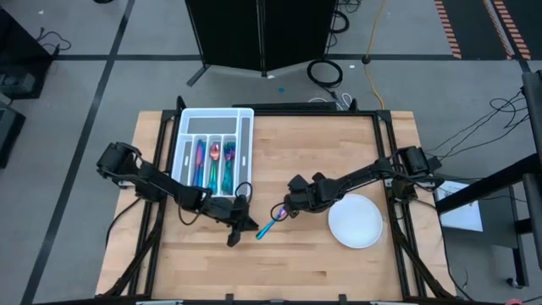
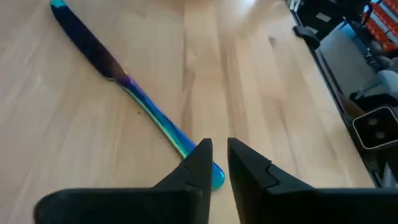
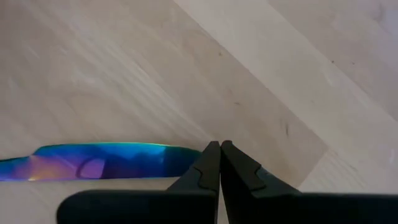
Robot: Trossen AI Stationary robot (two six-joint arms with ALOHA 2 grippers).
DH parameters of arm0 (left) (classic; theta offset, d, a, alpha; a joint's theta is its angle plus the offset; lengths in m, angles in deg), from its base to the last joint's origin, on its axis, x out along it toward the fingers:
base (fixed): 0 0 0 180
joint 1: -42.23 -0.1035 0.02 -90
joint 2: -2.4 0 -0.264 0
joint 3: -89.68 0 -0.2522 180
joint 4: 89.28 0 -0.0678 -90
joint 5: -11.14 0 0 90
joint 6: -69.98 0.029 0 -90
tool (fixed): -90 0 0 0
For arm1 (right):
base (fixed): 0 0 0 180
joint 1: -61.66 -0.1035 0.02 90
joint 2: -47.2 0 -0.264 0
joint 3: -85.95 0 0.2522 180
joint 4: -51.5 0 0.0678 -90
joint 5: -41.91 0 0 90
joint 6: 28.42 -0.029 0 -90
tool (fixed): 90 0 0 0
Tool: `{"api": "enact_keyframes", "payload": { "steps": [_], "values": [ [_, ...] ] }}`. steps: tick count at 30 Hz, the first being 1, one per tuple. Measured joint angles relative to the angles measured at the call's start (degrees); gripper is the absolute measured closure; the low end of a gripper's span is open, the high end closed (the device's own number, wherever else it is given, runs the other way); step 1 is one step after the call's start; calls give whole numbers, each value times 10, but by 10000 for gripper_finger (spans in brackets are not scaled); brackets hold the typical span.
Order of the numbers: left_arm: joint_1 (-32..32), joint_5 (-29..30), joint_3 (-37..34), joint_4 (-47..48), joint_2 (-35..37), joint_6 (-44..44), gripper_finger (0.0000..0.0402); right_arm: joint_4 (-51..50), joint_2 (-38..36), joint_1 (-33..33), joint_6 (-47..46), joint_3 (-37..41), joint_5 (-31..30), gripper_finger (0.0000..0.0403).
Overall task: Sort silverware
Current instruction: Put the iridescent knife into the white silverware tray
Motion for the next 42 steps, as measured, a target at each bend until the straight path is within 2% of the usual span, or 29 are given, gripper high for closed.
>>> {"api": "enact_keyframes", "payload": {
  "steps": [7, 13, 17, 25, 28, 34, 42],
  "values": [
    [0, -1, 8, 2, -9, 2, 286, 27, 0, -3, -24, 32, 1, 403],
    [0, 17, 17, 26, -9, 4, 247, 127, -6, -3, -39, 94, 12, 403],
    [0, 43, 29, 62, -9, 1, 244, 136, -6, -3, -59, 109, 14, 403],
    [15, 48, 63, 64, -34, 1, 243, 136, -5, -4, -59, 109, 22, 403],
    [28, 73, 103, 113, -59, 8, 243, 135, -5, -4, -58, 109, 25, 403],
    [50, 163, 200, 259, -108, 46, 243, 137, -5, -8, -58, 110, 24, 403],
    [62, 213, 252, 290, -152, -50, 243, 139, -4, -15, -56, 111, 17, 403]
  ]
}}
